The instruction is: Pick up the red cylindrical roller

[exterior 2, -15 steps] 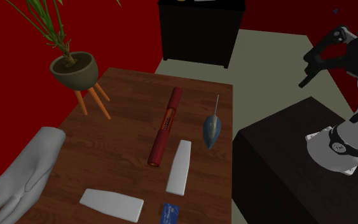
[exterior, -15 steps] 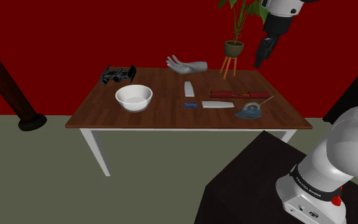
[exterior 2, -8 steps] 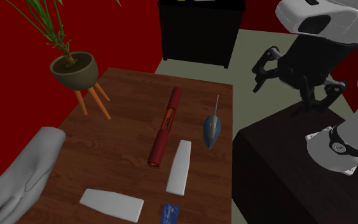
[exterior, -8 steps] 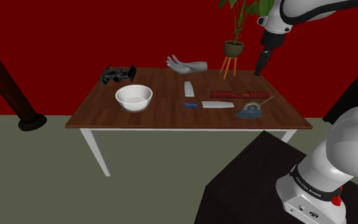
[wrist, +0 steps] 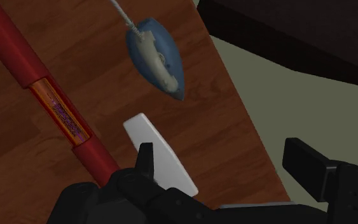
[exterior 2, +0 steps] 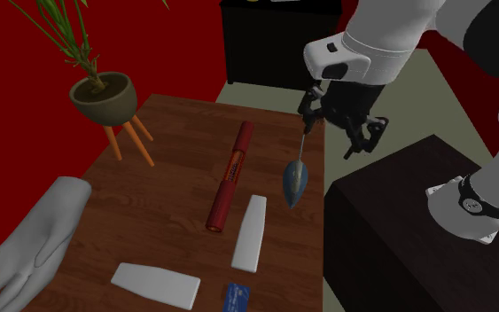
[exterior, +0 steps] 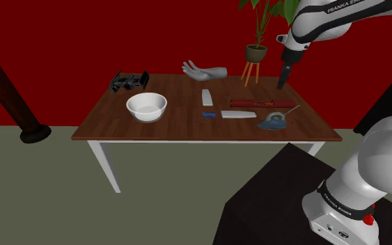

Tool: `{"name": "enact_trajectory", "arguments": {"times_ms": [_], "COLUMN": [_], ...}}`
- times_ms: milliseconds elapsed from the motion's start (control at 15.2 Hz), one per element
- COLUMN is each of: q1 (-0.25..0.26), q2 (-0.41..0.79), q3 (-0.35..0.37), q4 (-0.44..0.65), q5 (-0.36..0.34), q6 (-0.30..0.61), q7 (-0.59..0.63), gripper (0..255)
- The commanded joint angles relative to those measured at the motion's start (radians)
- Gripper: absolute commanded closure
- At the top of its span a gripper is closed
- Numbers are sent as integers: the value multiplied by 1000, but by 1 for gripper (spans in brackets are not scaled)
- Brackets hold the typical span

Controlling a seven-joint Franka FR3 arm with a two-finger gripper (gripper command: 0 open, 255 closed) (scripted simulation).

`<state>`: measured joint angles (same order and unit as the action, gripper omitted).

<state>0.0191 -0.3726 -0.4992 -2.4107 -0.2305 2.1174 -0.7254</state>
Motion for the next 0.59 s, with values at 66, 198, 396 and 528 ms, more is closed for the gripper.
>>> {"name": "enact_trajectory", "arguments": {"times_ms": [66, 198, 396, 528], "q1": [21, 34, 41, 30], "q2": [121, 209, 353, 454], "q3": [-71, -114, -159, -170], "q4": [44, 80, 145, 197], "q5": [45, 95, 201, 285], "q6": [70, 110, 158, 178], "q7": [-123, -213, -364, -469], "gripper": [0, 0, 0, 0]}}
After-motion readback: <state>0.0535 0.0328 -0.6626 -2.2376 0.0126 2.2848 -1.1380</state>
